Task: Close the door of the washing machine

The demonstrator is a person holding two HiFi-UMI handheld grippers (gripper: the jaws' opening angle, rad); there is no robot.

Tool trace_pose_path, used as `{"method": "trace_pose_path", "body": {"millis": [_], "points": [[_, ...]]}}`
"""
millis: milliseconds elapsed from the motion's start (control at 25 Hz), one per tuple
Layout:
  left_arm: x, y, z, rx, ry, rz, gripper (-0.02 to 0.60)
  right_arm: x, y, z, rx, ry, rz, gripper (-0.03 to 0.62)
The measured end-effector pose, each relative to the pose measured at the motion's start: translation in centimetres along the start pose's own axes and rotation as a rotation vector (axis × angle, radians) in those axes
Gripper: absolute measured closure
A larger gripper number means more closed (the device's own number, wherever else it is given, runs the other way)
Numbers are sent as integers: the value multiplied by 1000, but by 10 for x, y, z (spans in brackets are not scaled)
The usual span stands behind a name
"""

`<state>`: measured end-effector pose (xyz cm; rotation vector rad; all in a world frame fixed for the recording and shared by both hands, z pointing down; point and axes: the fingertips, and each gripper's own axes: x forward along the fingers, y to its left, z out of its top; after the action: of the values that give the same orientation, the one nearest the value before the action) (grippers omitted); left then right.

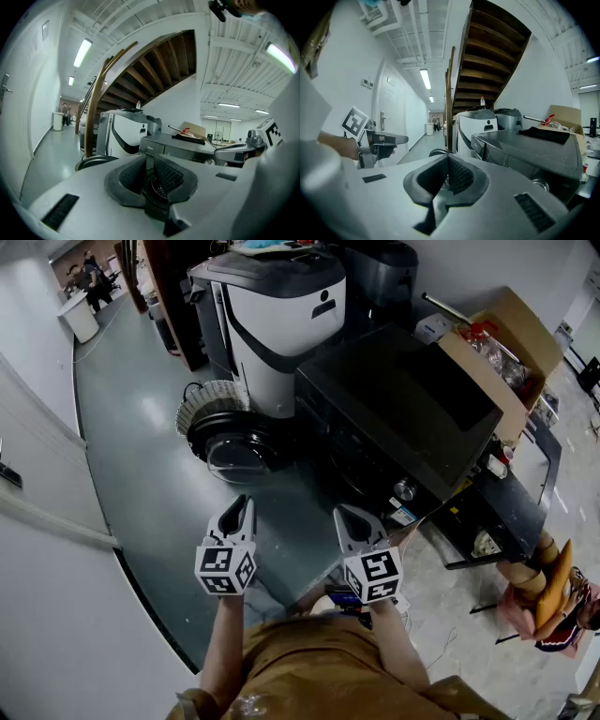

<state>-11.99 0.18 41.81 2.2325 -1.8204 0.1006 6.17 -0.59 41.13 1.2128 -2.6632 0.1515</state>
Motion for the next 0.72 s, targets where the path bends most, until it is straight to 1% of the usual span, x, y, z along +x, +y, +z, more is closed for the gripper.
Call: {"method": "trace_pose_path", "body": {"millis": [160, 320, 440, 520, 600, 720], "points": [[2, 1, -3, -14, 9, 2, 494, 2, 0, -3, -7, 6, 6, 582], [2, 7, -6, -16, 18, 14, 477, 7, -2, -6, 5, 12, 16, 582], [-4, 14, -5, -43, -13, 19, 456, 13, -1, -8, 32, 9, 27, 582], [-9, 21, -6, -56, -19, 29, 454, 17, 0, -8, 46, 3, 26, 581], [-12, 30, -12, -55, 1, 54, 453, 21, 2, -8, 51, 3, 36, 582], [-11, 48, -27, -57, 51, 98, 451, 31, 8, -11, 48, 25, 57, 580]]}}
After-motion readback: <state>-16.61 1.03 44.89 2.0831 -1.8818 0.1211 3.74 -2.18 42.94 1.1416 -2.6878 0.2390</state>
